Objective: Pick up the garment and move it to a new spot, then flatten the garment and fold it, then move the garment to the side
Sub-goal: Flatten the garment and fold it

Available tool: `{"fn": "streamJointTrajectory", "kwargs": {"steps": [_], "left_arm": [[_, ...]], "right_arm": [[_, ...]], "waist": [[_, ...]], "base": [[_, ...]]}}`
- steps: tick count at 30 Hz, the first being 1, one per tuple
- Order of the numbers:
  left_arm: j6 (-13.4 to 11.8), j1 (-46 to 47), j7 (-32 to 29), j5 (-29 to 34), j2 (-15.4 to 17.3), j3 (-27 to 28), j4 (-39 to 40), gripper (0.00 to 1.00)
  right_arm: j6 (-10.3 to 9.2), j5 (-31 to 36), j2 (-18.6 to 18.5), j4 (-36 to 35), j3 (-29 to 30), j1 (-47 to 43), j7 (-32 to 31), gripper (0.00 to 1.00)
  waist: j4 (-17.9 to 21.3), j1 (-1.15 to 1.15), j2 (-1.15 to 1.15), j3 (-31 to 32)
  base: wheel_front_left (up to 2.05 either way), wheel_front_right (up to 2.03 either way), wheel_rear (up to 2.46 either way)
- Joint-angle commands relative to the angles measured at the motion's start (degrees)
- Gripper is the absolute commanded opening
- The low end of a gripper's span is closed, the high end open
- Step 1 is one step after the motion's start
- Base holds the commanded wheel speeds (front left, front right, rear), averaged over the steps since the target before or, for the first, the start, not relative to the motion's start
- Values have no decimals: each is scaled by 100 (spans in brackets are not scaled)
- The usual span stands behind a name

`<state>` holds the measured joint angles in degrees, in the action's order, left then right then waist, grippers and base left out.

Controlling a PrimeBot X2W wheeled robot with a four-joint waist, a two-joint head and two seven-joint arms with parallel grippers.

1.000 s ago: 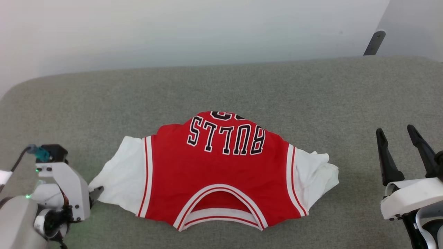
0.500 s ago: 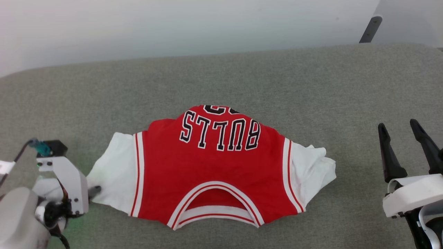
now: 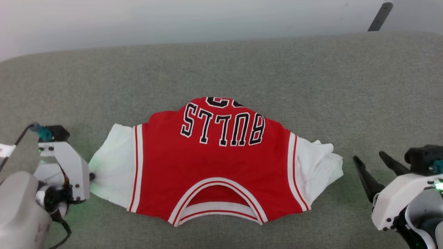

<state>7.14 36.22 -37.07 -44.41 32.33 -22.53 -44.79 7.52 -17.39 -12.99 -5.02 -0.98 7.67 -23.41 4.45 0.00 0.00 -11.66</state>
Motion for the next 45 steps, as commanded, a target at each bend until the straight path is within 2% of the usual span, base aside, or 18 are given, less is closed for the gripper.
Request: {"fn": "streamJointTrajectory", "kwargs": {"steps": [1, 9, 20, 21, 22, 26, 34, 41, 45], "left_arm": [[23, 6, 36, -42, -155, -102, -75, 0], [32, 243, 171, -117, -250, -300, -109, 0], [31, 399, 336, -349, -272, -651, -94, 0], [31, 405, 345, -370, -266, -676, -107, 0], [31, 413, 350, -409, -262, -699, -122, 0], [32, 446, 299, -481, -218, -808, -174, 0], [33, 1033, -219, -576, -85, -920, 67, 0], [-44, 1829, -653, -438, -169, -1014, 500, 0], [-103, 2336, -746, -400, -279, -996, 623, 0]], "right_arm": [[-6, -107, -93, 124, -48, 127, -236, 100], [-5, -544, -164, 832, -105, 602, -862, 100], [-1, -888, -67, 2016, -617, 1161, -1964, 100], [0, -910, -90, 2076, -694, 1198, -2029, 37], [-1, -858, -124, 2149, -706, 1250, -2071, 0], [-1, -821, -189, 2317, -741, 1459, -2280, 0], [-1, -1298, -281, 2102, -544, 2186, -2642, 0], [-1, -1385, -360, 2106, -521, 3061, -2830, 0], [-1, -1420, -353, 2269, -574, 3630, -2718, 0]], "waist": [[-60, 0, 0, -68], [-244, 0, 0, -248], [-405, 0, 0, -367], [-409, 0, 0, -366], [-413, 0, 0, -362], [-416, 0, 0, -323], [-458, 0, 0, 128], [-589, 0, 0, 776], [-674, 0, 0, 1071]], "base": [[0, 0, 0], [0, 0, 0], [0, 0, 0], [0, 0, 0], [0, 0, 0], [0, 0, 0], [0, 0, 0], [0, 0, 0], [0, 0, 0]]}}
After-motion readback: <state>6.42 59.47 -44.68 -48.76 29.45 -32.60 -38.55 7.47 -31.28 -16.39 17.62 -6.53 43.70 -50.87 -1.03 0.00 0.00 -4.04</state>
